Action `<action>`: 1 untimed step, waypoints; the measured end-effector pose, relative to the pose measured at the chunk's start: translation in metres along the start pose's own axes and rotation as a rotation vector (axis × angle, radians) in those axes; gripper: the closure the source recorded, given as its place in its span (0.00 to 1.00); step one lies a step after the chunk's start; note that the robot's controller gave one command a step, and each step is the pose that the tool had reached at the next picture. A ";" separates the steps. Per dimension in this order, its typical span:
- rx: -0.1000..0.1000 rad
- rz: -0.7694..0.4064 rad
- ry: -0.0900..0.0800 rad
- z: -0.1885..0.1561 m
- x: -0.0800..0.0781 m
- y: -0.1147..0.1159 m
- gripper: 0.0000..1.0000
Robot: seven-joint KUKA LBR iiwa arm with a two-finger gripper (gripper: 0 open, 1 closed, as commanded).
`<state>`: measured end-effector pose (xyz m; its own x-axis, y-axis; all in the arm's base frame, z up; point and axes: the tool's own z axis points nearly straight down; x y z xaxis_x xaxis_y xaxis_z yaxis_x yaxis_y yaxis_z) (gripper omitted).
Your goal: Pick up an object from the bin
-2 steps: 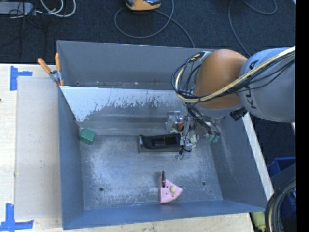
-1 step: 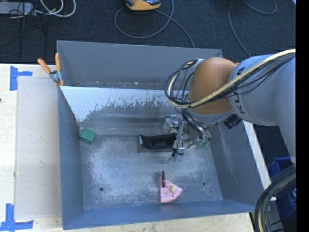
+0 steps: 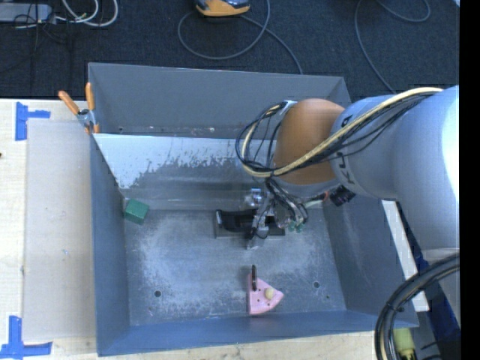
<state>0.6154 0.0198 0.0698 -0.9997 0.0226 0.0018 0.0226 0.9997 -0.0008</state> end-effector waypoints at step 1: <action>0.000 -0.001 0.000 0.000 0.000 0.000 1.00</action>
Offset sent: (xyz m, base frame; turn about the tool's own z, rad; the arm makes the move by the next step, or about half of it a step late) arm -0.0078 0.0021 0.0299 0.0039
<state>0.6154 0.0199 0.0698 -0.9998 0.0218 0.0017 0.0218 0.9998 -0.0010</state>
